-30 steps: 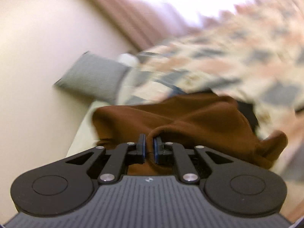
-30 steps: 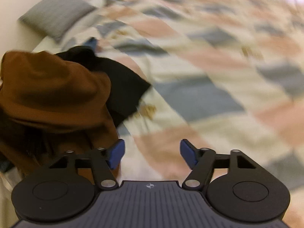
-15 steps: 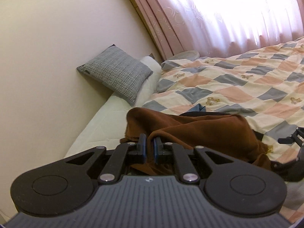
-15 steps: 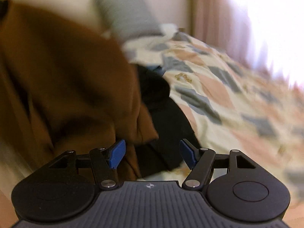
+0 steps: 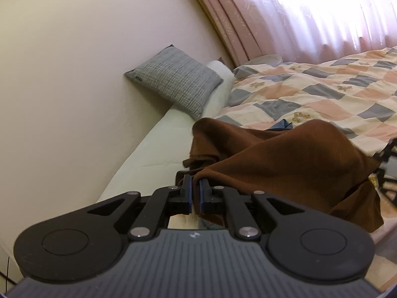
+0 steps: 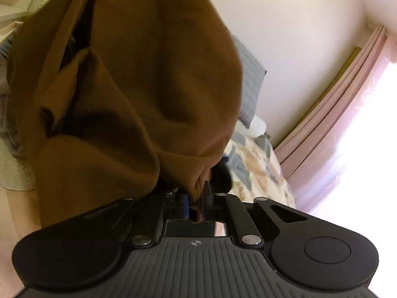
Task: Fold clothes
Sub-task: 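Lift the brown shirt with the left tool while the right tool grasps another edge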
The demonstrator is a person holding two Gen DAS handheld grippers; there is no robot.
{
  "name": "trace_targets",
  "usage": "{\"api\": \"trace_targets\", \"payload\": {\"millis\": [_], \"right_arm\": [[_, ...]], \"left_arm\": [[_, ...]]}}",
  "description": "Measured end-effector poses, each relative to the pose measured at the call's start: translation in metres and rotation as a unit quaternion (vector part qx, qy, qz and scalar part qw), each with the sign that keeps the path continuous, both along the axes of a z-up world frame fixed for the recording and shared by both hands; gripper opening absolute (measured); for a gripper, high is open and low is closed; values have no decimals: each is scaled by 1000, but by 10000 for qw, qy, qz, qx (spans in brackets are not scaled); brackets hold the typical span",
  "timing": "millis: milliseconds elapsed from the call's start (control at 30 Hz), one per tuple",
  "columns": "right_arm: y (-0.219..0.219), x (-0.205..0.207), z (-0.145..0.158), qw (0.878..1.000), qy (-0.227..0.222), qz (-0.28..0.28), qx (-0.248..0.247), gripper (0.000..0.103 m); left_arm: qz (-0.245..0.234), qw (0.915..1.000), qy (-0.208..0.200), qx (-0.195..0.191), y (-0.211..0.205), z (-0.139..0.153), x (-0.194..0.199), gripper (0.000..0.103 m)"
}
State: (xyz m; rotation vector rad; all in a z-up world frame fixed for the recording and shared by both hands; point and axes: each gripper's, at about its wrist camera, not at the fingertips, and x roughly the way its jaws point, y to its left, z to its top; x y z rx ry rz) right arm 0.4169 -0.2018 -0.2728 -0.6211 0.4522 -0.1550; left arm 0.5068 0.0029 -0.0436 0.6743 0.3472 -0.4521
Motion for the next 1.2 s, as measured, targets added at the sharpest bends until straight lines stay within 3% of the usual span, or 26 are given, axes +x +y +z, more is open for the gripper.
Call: {"api": "trace_targets", "payload": {"millis": [167,300,500,633,733,900,1067,1200], "right_arm": [[-25,-47,74,9933,-722,-596,675,6],[-50,-101,149,9771,-1602,-1175,767,5],[-76,-216,254,9526,-2484,-1734,290,5],[-81,-315,308,9368,-2822,-2036,-367,6],[-85,-391,339,9294,-2846,-2258,-652,6],[-92,-513,359,9288,-2393,-2691,-877,7],[-74,-623,355,9262,-1930,-3120,-875,7],[-54,-688,352,9240,-1556,-3433,-647,6]], "left_arm": [[-58,9991,-365,-206,7,32,-41,5],[-354,9931,-967,-568,7,77,-93,5],[-1022,9715,-1842,-1092,0,137,-198,5],[-1501,9553,-2078,-1471,-4,167,-279,5],[-1833,9449,-2178,-1613,-7,177,-342,5],[-2360,9324,-2013,-1857,-1,171,-447,6],[-2723,9313,-1513,-1888,13,153,-530,6],[-2933,9312,-1123,-1848,17,148,-566,6]]}}
